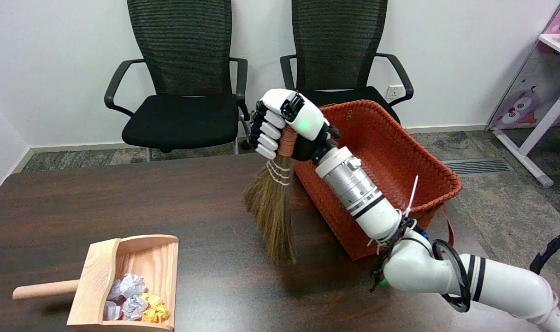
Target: Place the broom in the basket.
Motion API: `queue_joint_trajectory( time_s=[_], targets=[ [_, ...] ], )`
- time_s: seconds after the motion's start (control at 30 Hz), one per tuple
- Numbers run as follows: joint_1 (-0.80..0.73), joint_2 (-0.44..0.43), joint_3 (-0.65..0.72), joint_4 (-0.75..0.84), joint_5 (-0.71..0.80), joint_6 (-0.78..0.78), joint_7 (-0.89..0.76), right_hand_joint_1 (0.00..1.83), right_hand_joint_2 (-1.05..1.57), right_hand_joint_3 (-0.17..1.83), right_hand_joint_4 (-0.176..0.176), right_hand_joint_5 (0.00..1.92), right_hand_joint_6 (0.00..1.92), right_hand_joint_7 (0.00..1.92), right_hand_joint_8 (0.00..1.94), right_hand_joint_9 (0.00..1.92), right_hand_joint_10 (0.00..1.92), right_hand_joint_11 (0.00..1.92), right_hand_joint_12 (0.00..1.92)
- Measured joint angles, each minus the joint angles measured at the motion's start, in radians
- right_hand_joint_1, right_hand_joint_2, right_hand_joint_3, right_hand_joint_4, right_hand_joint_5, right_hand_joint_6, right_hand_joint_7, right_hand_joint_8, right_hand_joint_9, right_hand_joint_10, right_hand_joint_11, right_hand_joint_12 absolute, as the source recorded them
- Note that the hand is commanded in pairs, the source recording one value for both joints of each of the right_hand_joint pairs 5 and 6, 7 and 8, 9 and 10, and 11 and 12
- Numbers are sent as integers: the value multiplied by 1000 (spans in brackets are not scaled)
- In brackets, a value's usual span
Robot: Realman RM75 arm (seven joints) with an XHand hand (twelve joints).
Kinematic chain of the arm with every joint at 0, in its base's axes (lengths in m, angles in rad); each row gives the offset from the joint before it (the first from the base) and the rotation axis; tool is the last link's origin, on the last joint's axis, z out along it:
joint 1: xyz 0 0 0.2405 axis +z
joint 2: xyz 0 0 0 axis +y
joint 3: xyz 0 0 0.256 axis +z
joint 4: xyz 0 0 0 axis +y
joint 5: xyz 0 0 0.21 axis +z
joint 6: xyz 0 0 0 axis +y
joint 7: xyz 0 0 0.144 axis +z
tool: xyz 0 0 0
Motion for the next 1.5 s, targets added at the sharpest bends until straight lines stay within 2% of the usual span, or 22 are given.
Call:
queue_joint_trajectory(
  time_s=[1.2, 1.5],
  targets=[
    [-24, 58, 67, 24, 1, -16, -8, 768, 1136, 1669, 4, 1920, 1920, 1920, 1920, 1920, 1920, 1920, 1920],
    [-16, 106, 128, -63, 2, -52, -7, 827, 1069, 1646, 2, 1920, 1920, 1920, 1920, 1920, 1920, 1920, 1920]
  ],
)
